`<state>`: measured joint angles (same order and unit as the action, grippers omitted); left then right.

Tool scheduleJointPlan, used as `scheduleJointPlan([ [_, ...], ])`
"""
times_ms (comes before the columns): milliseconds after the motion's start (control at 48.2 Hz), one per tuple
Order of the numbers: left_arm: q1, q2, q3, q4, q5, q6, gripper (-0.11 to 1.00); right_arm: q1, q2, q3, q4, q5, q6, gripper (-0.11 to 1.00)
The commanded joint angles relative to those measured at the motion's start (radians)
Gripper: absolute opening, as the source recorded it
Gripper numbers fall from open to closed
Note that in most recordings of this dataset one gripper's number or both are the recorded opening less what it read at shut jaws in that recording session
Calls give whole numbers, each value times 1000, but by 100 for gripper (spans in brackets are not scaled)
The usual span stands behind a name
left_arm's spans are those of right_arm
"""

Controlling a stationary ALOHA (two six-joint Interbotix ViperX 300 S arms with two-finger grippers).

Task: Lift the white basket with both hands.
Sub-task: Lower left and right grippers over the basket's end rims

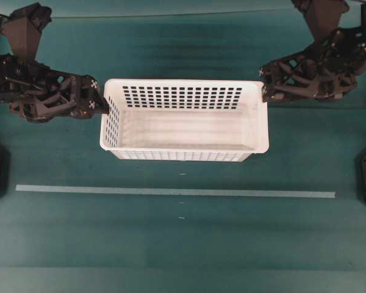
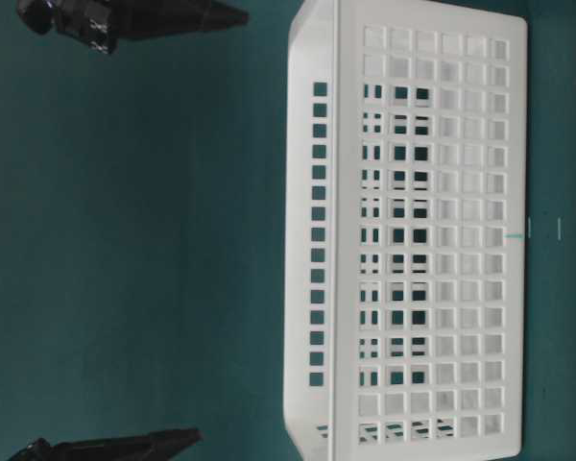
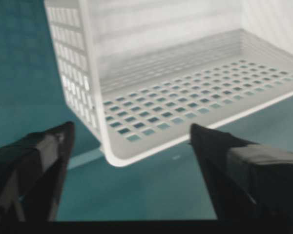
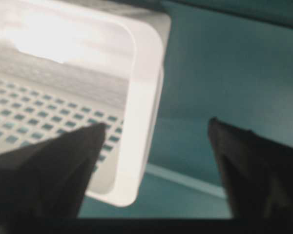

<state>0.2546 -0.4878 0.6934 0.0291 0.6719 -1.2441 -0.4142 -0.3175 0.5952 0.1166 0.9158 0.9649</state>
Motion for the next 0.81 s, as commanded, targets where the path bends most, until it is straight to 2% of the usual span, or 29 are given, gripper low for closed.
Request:
scheduleJointPlan([
  [0,6,11,-18,3,-6,2,96,14,21,-5,3,-9,26,99],
  [207,9,72,-23,5,-8,2,94,32,81,-11,-3,-35,115,99],
  [311,15,98,-21,5,-11,0,94,52,124,-11,-6,-69,137,98],
  [581,17,193,-6,5,-100,-5,94,86,195,2,-6,-172,141,98],
  [788,17,282,-2,3,-187,-3,94,86,247,2,-6,-173,141,98],
])
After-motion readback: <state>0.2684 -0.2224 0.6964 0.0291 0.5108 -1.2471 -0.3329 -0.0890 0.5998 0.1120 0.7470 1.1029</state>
